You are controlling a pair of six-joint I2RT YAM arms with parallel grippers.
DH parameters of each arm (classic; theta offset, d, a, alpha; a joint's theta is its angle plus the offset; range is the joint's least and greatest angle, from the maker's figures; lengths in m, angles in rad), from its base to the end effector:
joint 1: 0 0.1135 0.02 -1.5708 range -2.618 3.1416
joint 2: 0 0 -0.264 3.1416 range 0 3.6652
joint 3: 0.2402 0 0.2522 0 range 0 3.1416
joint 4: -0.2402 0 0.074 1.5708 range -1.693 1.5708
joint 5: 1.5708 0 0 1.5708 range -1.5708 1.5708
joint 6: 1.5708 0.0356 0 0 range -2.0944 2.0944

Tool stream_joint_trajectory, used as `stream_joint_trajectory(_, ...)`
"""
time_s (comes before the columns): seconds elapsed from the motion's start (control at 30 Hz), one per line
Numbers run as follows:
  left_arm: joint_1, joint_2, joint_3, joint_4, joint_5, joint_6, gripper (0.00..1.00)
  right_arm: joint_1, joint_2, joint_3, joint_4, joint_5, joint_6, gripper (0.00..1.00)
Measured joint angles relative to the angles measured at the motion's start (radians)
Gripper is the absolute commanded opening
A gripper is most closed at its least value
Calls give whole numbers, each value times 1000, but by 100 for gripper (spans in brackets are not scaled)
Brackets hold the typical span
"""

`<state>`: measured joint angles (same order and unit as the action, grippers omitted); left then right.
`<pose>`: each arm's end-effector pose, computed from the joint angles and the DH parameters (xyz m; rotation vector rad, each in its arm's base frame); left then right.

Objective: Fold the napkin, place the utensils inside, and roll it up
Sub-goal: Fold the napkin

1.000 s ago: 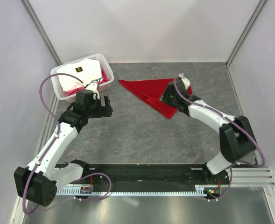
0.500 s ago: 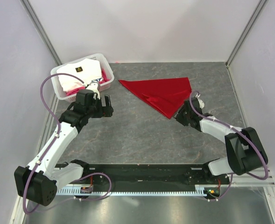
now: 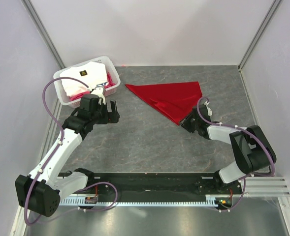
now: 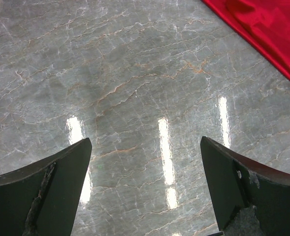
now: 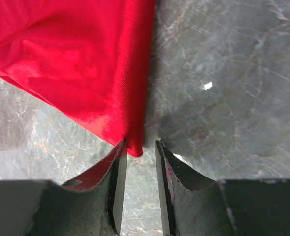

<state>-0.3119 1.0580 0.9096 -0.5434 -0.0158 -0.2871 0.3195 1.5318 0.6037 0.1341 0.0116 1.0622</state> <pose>0.2153 -0.0688 0.2967 0.0198 2.2800 -0.2991 0.2673 0.0880 0.1390 0.8990 2.2925 0.6310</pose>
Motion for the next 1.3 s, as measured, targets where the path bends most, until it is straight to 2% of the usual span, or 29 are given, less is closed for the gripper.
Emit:
stream_joint_trajectory(0.23, 0, 0, 0, 0, 0, 0, 99, -1, 17, 1, 29, 0, 5, 31)
stream_joint_trajectory(0.43, 0, 0, 0, 0, 0, 0, 99, -1, 36, 8, 38, 0, -2, 19)
stream_joint_trajectory(0.67, 0, 0, 0, 0, 0, 0, 99, -1, 62, 35, 25, 0, -40, 0)
stream_joint_trajectory(1.0, 0, 3, 0, 0, 26, -1, 99, -1, 45, 54, -38, 2, -124, 0)
stream_joint_trajectory(1.3, 0, 3, -8, 19, 78, -75, 98, -1, -184, -60, -245, 29, -158, 0)
